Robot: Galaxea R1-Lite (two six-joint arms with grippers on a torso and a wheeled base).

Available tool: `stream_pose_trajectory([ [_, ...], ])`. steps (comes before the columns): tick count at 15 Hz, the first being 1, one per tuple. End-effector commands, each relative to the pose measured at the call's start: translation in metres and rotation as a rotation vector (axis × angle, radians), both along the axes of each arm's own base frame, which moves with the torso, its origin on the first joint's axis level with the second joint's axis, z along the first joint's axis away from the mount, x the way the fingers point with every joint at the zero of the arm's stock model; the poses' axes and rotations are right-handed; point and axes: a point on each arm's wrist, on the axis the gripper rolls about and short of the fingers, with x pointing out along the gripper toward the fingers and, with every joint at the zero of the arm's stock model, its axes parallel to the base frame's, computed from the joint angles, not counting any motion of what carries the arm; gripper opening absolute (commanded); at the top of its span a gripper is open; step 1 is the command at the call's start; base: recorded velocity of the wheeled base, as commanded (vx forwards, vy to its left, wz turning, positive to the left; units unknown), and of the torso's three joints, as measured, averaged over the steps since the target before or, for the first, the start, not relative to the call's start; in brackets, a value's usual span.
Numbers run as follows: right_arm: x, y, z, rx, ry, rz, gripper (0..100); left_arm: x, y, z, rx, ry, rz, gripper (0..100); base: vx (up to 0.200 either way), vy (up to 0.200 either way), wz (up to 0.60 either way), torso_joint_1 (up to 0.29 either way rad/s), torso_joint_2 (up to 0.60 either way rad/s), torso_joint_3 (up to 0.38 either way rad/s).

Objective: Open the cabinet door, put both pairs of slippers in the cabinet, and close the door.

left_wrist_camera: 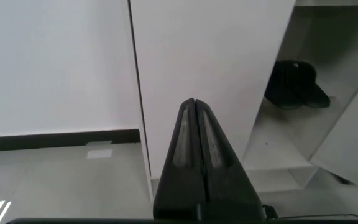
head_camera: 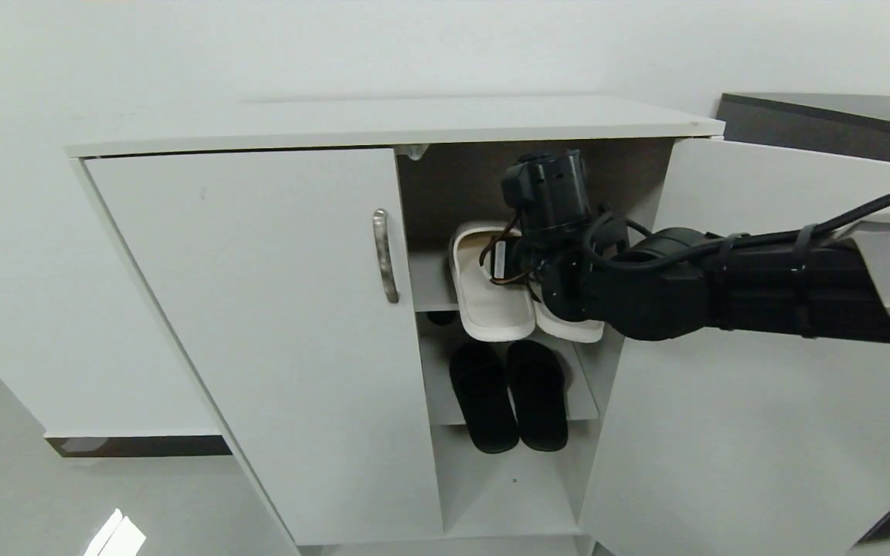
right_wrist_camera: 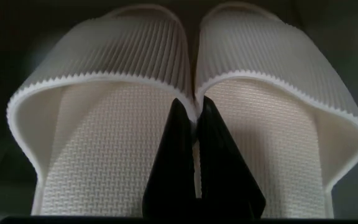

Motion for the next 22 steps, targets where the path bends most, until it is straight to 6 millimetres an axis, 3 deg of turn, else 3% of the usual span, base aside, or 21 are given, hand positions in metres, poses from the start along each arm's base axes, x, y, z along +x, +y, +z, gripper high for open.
stream_pose_trajectory([
  [1,0.025,0.004,-0.015,-0.019,-0.001,-0.027,0,0.000,0.000,0.000,0.000,0.001,0.000,0,0.000,0.000,0.00,0.000,0.00,0.000],
  [3,0.047,0.001,-0.028,-0.054,-0.003,-0.059,0,0.000,0.000,0.000,-0.002,0.001,0.000,0,0.000,0.000,0.00,0.000,0.00,0.000],
  [5,0.068,-0.005,-0.065,-0.130,0.072,-0.087,0,0.000,0.000,0.000,-0.002,0.001,0.000,0,0.000,0.000,0.00,0.000,0.00,0.000],
  [9,0.081,-0.012,-0.106,-0.220,0.185,-0.106,0,0.000,0.000,0.000,-0.003,0.001,0.000,0,0.000,0.000,0.00,0.000,0.00,0.000],
  [22,0.072,-0.009,-0.116,-0.304,0.271,-0.086,0,0.000,0.000,0.000,-0.008,-0.001,0.009,0,0.000,0.000,0.00,0.000,0.00,0.000],
])
